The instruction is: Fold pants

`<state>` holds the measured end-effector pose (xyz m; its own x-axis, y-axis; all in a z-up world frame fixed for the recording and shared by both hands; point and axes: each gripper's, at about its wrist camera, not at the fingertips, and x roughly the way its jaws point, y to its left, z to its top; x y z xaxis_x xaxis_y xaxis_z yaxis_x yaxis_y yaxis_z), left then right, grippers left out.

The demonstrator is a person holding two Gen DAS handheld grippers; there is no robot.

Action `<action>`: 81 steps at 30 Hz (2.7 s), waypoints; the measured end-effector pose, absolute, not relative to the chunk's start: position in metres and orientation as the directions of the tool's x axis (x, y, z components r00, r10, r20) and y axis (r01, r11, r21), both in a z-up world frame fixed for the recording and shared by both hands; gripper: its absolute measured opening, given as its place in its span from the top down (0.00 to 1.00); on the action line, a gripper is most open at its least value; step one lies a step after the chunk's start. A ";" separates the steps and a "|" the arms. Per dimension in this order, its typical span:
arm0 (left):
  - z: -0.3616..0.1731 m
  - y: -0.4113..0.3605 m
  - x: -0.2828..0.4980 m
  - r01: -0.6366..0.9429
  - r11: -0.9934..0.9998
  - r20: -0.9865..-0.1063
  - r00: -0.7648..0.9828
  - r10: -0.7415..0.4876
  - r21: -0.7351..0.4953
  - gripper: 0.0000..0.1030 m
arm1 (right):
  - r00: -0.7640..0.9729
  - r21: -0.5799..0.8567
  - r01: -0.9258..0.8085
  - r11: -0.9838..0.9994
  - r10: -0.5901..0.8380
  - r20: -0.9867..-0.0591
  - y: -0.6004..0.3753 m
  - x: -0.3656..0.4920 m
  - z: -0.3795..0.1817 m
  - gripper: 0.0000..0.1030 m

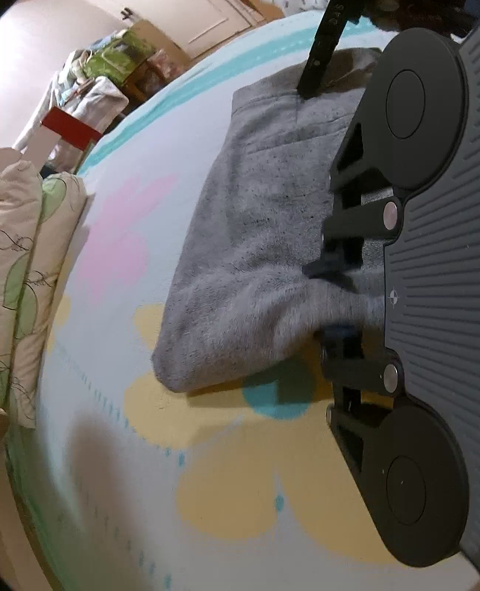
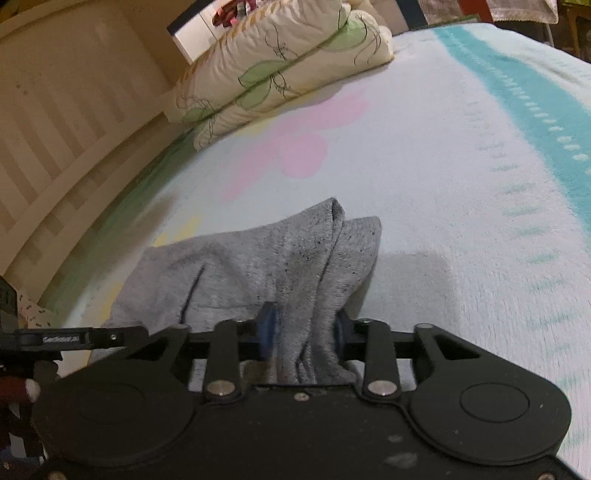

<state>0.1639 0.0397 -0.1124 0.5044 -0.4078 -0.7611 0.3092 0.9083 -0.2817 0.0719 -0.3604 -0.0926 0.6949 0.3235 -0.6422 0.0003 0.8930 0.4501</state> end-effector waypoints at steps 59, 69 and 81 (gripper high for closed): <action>-0.066 0.011 0.055 0.250 0.964 -0.667 0.703 -0.246 -0.093 0.78 | 0.779 0.097 -0.026 0.995 0.081 -0.622 -0.237 -0.013 -0.011 0.59; -0.043 0.007 0.019 0.208 0.977 -0.667 0.721 -0.187 -0.049 0.71 | 0.774 0.153 0.018 0.988 0.083 -0.628 -0.228 -0.059 0.001 0.57; -0.034 -0.002 0.006 0.222 0.974 -0.686 0.701 -0.195 -0.050 0.71 | 0.759 0.151 0.047 0.987 0.063 -0.648 -0.228 -0.072 0.017 0.55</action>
